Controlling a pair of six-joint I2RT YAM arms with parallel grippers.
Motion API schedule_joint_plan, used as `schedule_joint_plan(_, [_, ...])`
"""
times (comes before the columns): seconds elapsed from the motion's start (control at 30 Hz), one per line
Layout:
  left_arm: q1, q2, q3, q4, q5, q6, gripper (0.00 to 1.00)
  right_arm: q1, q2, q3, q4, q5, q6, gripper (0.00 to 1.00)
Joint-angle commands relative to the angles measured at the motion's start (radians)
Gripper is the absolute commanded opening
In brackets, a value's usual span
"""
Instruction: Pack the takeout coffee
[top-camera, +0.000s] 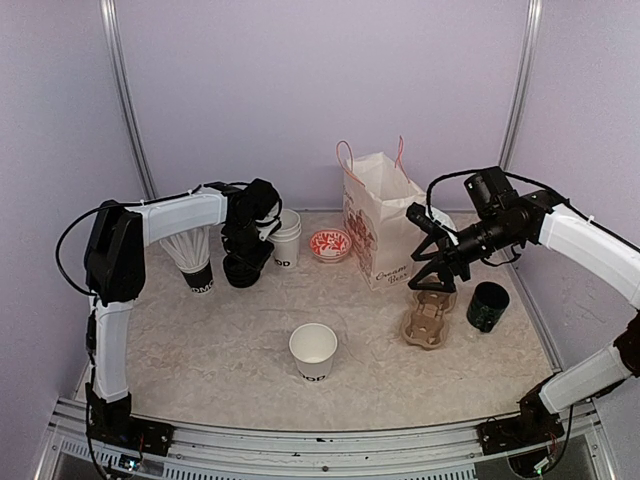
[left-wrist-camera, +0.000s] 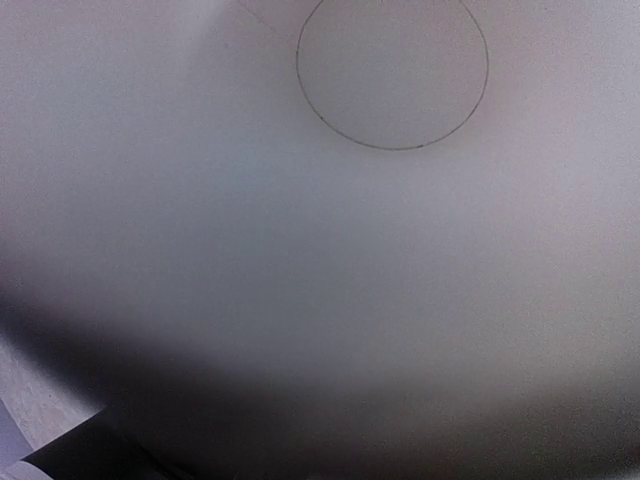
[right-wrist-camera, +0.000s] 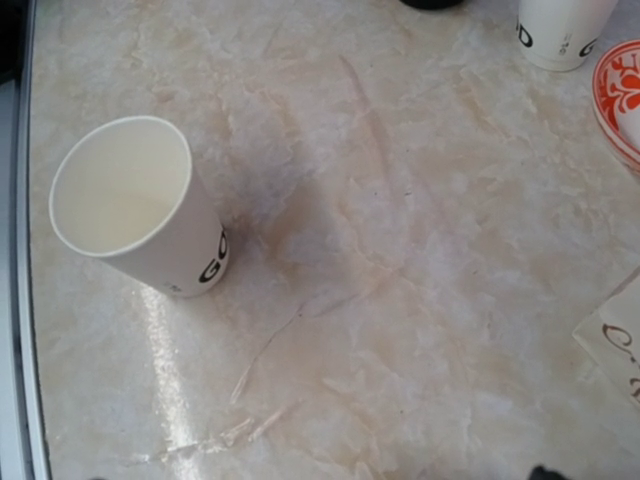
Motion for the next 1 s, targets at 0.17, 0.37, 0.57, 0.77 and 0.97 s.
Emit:
schedule_joint_plan(0.17, [-0.006,-0.034,-0.044,0.038,-0.053,0.017,0.39,-0.010,-0.010,-0.009,0.007,-0.011,-0.003,0.89])
schedule_joint_plan(0.37, [-0.023,-0.147,-0.130,0.079,-0.058,0.031,0.40,-0.010,-0.007,-0.011,0.007,-0.013,-0.002,0.89])
schedule_joint_plan(0.57, [-0.009,-0.156,-0.169,0.093,-0.057,0.051,0.37,-0.011,0.003,-0.002,0.007,-0.023,-0.002,0.89])
schedule_joint_plan(0.77, [-0.004,-0.125,-0.155,0.095,-0.039,0.070,0.33,-0.011,-0.002,-0.001,0.001,-0.018,0.000,0.89])
schedule_joint_plan(0.97, [-0.004,-0.085,-0.137,0.087,-0.008,0.074,0.32,-0.009,-0.007,-0.009,0.002,-0.014,0.000,0.89])
